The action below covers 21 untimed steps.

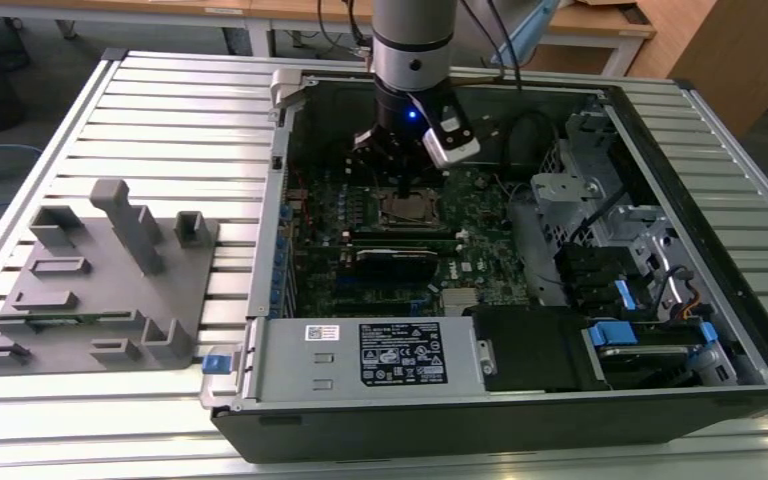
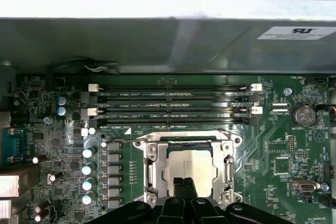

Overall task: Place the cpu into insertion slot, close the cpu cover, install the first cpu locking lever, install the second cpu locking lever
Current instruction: 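Install the first cpu locking lever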

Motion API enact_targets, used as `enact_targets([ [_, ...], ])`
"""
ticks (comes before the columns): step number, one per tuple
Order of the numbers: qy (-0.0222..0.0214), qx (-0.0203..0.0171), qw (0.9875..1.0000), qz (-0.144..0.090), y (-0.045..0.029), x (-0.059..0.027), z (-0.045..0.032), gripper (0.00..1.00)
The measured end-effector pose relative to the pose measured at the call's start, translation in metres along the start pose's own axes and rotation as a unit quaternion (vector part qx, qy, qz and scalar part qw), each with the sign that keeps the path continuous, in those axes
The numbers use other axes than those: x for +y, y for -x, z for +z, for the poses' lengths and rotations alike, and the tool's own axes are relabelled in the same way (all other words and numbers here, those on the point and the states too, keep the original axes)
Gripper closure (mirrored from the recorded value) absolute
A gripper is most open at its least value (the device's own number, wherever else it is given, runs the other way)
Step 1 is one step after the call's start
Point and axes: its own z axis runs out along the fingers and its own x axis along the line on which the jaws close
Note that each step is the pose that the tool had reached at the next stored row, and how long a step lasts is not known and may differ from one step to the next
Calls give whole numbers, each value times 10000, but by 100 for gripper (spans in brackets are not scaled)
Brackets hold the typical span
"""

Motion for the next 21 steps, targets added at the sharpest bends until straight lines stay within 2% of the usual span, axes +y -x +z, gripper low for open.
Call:
enact_targets([
  [13,-1,-1,10000,0,-5,-1,0,90],
  [17,11,45,10000,3,-6,-1,6,90],
  [21,12,49,10000,2,-11,-1,8,90],
])
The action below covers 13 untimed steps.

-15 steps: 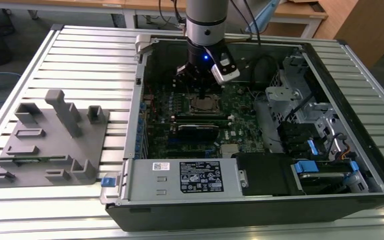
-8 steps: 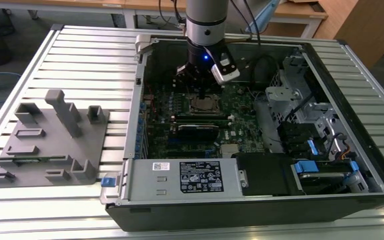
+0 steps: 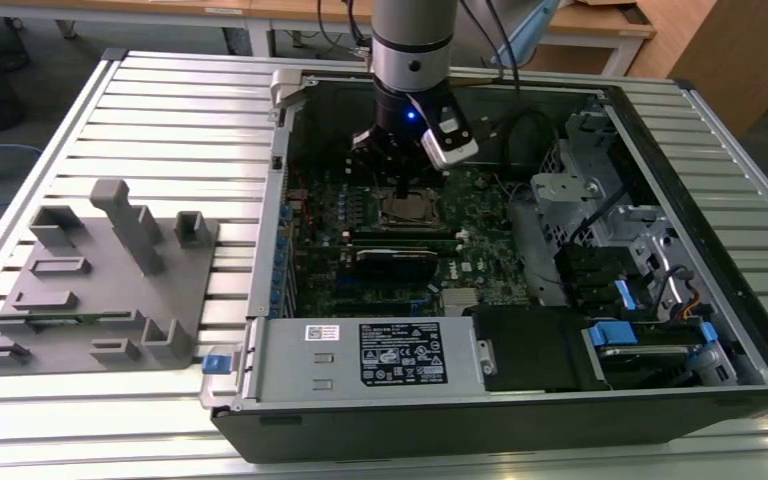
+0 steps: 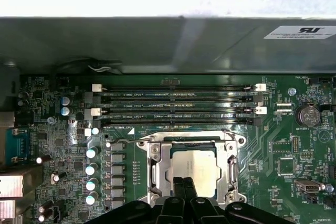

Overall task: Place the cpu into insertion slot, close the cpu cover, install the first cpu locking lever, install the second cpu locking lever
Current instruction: 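Install the first cpu locking lever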

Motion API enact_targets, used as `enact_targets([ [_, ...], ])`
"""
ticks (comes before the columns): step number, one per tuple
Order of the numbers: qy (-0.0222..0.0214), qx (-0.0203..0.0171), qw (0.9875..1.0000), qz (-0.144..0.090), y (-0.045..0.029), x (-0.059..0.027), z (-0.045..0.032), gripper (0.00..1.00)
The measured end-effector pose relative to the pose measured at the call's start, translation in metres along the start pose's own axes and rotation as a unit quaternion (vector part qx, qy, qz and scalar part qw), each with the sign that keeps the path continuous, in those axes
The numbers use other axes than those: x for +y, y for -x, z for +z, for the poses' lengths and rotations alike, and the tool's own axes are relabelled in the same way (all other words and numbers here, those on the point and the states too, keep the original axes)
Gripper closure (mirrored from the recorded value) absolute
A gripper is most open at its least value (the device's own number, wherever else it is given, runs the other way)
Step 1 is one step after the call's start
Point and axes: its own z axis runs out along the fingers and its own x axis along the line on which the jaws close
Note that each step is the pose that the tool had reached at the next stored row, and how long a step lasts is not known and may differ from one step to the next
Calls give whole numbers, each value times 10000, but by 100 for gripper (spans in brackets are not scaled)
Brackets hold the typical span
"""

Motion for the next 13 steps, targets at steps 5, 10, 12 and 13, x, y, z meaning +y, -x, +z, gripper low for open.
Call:
enact_targets([
  [5,0,0,10000,0,-9,0,1,90],
  [10,0,0,10000,1,-22,-1,0,90],
  [12,0,-1,10000,0,-28,-1,0,90],
  [13,0,-1,10000,0,-34,-1,0,90],
])
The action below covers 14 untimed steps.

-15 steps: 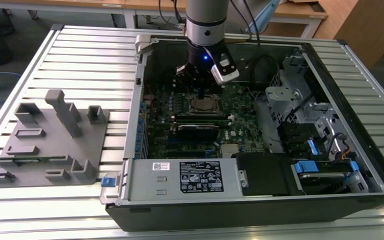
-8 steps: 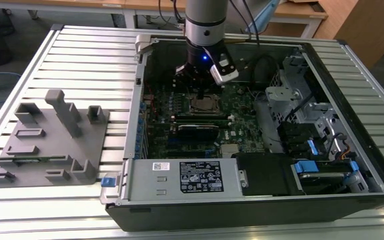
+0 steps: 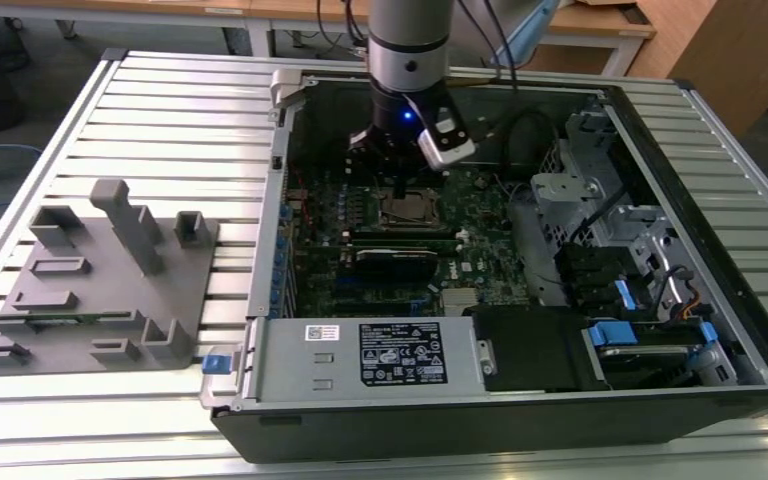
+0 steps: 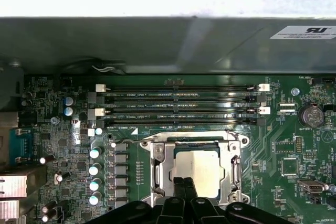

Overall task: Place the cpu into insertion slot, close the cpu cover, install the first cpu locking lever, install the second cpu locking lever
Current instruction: 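Install the first cpu locking lever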

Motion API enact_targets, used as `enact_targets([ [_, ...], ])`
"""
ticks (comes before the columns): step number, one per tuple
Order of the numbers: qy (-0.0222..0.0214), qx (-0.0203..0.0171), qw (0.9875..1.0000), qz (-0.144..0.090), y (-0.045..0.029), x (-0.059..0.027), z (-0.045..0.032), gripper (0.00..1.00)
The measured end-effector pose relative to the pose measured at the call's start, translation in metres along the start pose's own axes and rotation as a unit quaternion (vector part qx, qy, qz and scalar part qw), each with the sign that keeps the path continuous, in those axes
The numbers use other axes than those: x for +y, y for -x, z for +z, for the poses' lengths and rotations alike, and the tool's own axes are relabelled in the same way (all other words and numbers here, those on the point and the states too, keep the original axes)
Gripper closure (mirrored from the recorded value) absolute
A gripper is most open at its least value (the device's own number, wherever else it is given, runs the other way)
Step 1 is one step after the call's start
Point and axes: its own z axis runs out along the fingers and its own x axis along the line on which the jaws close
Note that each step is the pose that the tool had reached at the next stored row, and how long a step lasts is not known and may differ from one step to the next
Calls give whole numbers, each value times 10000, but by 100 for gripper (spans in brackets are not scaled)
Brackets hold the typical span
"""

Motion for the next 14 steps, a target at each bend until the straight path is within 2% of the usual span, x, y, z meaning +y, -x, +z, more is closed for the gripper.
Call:
enact_targets([
  [14,0,0,10000,0,-44,-1,-2,90],
])
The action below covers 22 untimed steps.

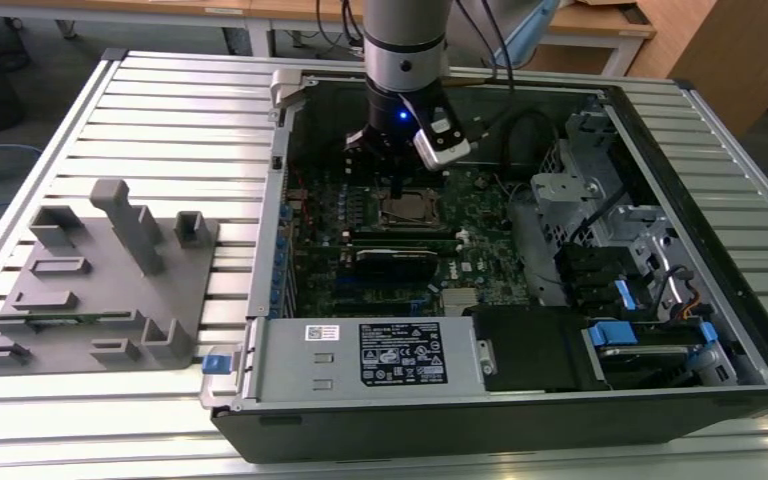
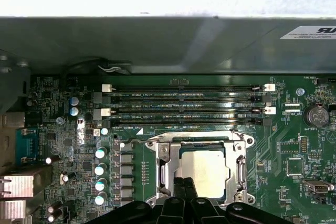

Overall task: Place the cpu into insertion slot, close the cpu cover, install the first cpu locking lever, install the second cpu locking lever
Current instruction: 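Install the first cpu locking lever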

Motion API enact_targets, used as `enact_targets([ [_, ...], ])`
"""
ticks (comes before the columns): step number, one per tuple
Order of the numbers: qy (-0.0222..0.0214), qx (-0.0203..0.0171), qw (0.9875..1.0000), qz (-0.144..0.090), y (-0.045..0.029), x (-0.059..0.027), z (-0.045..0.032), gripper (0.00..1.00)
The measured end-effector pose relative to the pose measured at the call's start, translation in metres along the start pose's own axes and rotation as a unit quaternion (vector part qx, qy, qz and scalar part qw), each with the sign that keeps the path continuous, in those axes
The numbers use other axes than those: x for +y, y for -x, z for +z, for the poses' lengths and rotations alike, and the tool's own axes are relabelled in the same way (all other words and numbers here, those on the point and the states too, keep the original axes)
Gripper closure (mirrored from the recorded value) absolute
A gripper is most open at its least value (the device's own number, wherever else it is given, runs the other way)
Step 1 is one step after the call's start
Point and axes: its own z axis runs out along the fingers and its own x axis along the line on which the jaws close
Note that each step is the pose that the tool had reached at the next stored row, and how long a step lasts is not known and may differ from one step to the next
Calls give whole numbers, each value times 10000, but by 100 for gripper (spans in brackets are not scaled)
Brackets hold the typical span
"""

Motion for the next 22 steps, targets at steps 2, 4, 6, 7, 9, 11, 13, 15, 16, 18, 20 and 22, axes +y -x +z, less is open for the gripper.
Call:
enact_targets([
  [2,0,0,10000,0,0,0,0,90],
  [4,0,0,10000,0,0,0,0,90],
  [6,0,0,10000,0,0,0,0,90],
  [7,0,0,10000,0,0,0,0,90],
  [9,0,12,10000,0,-1,0,1,90],
  [11,-2,122,9999,5,-1,0,4,90],
  [13,-7,223,9998,7,-1,0,4,90],
  [15,-8,238,9997,8,-1,0,3,90],
  [16,-7,244,9997,8,0,0,4,90],
  [18,-7,256,9997,8,0,0,4,90],
  [20,-8,257,9997,8,0,0,1,90],
  [22,-6,256,9997,8,1,1,-17,90],
])
